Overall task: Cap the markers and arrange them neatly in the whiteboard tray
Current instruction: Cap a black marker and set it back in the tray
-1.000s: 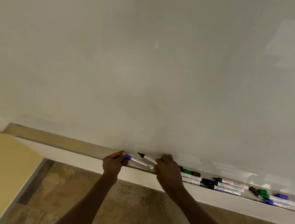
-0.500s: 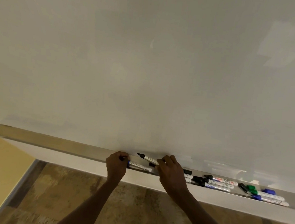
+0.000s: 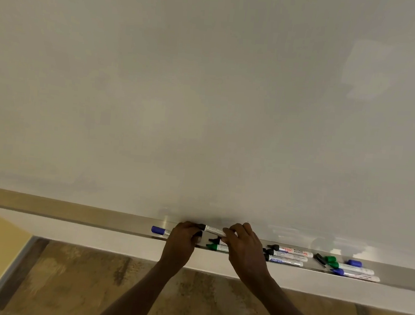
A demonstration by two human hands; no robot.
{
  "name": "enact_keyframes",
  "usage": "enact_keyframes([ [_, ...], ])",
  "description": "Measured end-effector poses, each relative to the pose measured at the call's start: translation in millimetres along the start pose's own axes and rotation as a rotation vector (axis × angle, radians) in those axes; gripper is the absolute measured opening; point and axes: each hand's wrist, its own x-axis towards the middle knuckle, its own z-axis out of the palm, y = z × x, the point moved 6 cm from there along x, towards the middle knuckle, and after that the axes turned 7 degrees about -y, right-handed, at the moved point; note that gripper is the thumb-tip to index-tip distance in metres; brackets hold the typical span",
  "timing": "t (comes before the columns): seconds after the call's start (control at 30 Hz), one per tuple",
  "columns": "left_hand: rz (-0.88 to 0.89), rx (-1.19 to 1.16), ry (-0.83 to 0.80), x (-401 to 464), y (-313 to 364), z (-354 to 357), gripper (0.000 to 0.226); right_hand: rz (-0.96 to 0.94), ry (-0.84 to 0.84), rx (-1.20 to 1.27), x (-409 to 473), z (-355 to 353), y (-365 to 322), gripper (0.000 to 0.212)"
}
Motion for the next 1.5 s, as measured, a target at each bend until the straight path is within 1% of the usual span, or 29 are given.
enact_keyframes([
  [0.17, -0.021, 0.098, -0.061, 4, 3, 7, 0.018, 0.006, 0.017, 0.009, -7, -5, 7, 0.037],
  [0.23, -0.022, 0.178, -0.075, 4, 9, 9, 0.021, 0.003, 0.028, 0.011, -8, -6, 8, 0.038],
  [0.3, -0.034, 0.238, -0.057, 2, 11, 8, 0.02, -0.006, 0.039, 0.011, -11, -6, 9, 0.037],
  [0.37, -0.076, 0.174, -0.004, -1, 8, 6, 0.022, -0.016, 0.042, 0.003, -12, -6, 9, 0.036],
  [0.43, -0.161, -0.02, 0.068, -9, 2, 1, 0.026, -0.028, 0.045, 0.002, -14, -5, 8, 0.034],
  [0.53, -0.382, -0.431, 0.157, -25, -15, -13, 0.029, -0.028, 0.026, 0.04, -15, 2, 5, 0.034],
  [0.6, -0.55, -0.674, 0.178, -34, -27, -16, 0.025, -0.022, -0.006, 0.058, -15, 7, 1, 0.036],
  [0.67, -0.676, -0.94, 0.206, -41, -35, -19, 0.021, -0.041, -0.032, 0.065, -15, 11, -9, 0.035],
  [0.77, -0.753, -1.33, 0.233, -44, -30, -19, 0.024, -0.06, -0.032, 0.068, -12, 11, -18, 0.026],
  [0.8, -0.78, -1.422, 0.243, -46, -27, -20, 0.023, -0.067, -0.028, 0.067, -12, 9, -22, 0.024],
  [0.87, -0.814, -1.518, 0.259, -49, -24, -24, 0.021, -0.08, -0.026, 0.057, -11, 9, -29, 0.021],
  [1.0, -0.836, -1.572, 0.295, -53, -26, -28, 0.023, -0.108, -0.015, 0.058, -10, 10, -39, 0.02],
  [1.17, -0.778, -1.512, 0.243, -57, -23, -31, 0.018, -0.112, -0.05, 0.061, -9, 11, -45, 0.017],
  [1.27, -0.746, -1.473, 0.273, -60, -22, -31, 0.02, -0.142, -0.059, 0.043, -11, 10, -52, 0.013],
  [1.37, -0.749, -1.477, 0.329, -63, -21, -29, 0.021, -0.182, -0.077, -0.012, -14, 11, -63, 0.019],
  [1.5, -0.707, -1.515, 0.31, -62, -8, -27, 0.021, -0.194, -0.076, -0.029, -13, 10, -78, 0.026],
])
